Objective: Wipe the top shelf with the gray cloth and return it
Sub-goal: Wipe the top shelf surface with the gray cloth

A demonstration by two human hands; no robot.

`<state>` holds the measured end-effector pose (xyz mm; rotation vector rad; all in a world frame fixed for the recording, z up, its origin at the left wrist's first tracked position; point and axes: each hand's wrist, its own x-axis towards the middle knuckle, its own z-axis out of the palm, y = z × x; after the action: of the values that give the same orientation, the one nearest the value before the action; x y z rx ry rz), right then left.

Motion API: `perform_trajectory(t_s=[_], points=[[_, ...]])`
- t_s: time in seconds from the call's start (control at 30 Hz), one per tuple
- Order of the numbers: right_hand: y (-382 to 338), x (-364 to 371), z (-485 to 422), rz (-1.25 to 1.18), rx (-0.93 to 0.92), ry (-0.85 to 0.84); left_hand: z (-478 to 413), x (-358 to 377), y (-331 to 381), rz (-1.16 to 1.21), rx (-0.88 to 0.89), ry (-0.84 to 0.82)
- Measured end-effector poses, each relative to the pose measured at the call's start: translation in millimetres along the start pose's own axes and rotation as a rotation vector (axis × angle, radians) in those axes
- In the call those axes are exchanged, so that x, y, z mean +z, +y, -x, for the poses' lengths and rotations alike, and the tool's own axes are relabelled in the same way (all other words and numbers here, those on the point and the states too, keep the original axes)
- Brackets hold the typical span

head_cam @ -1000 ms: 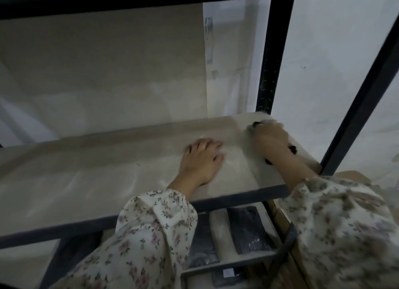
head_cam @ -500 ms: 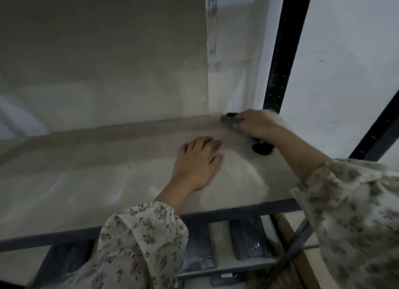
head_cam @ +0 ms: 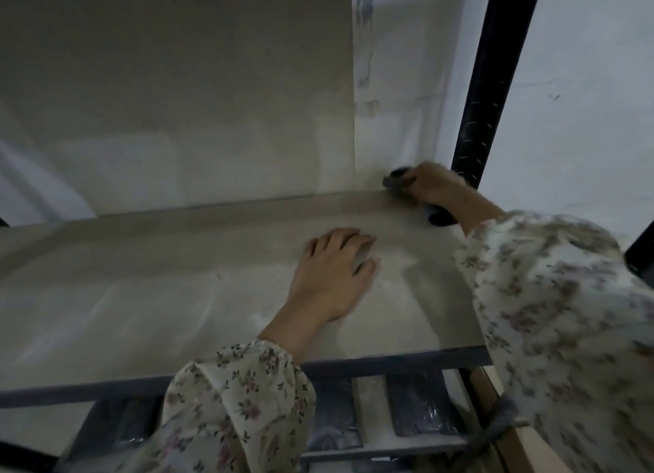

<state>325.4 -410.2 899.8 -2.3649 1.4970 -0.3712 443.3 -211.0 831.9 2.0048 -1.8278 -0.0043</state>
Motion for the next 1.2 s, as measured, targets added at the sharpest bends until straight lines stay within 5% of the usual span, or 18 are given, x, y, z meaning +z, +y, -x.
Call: perform_trajectory(t_s=[0.1,0.23,0.43,0.7,1.07,1.2], points=[[-14,25,7,0.163,-0.184,-0.069,0,1,0,0.01,-0.01,0.0],[-16,1,6,-0.144,-0.354,-0.427,0,2,0,0.008,-0.001,0.006],[0,29,-21,0.128,-0.254,-0.056,0,0,0,0.024,-0.021,-0.011],[6,29,17,0.076,-0.47,-0.136,21,-11,-10,-0.047,0.008,-0.158],[7,24,143,-0.066,-0.683,-0.162,37,-21,-15,-0.063,-0.023,-0.117],[11,13,171,-0.163,-0.75,-0.352,36,-22,-13,-0.061,-0.029,-0.083]])
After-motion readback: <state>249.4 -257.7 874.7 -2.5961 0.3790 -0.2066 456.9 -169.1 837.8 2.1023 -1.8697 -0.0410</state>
